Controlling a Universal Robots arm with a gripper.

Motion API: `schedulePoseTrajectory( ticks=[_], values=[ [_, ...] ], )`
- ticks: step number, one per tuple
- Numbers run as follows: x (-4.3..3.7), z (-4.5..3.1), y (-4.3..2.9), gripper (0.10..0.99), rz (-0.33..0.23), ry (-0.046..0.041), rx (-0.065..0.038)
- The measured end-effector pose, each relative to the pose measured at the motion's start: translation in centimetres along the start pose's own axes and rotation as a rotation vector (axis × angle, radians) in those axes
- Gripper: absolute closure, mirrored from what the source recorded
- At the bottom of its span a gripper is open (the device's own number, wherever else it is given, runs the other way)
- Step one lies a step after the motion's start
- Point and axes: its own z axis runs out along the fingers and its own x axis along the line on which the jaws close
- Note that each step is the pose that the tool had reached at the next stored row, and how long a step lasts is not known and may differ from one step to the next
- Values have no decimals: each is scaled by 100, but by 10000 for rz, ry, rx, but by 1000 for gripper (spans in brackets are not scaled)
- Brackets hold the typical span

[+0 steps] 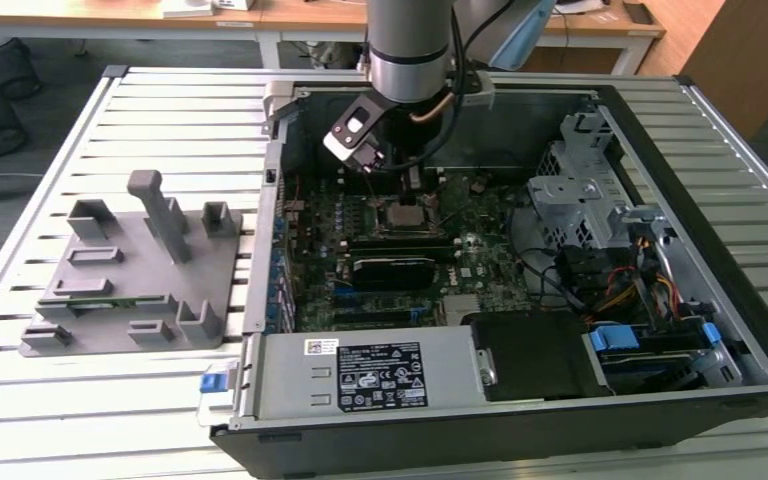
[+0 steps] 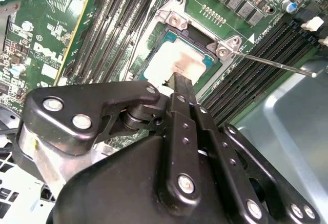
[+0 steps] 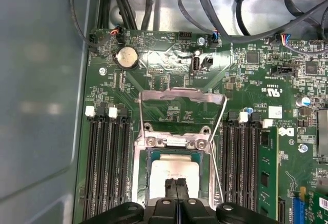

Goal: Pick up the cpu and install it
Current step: 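Close the cpu cover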

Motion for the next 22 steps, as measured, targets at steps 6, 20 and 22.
schedulePoseTrajectory(
  ticks=[6,20,22],
  values=[
    [2,-34,4,980,-1,2,0],
    [-79,-109,7,980,10,-2,1],
    [-95,-109,8,980,24,-2,17]
  ],
)
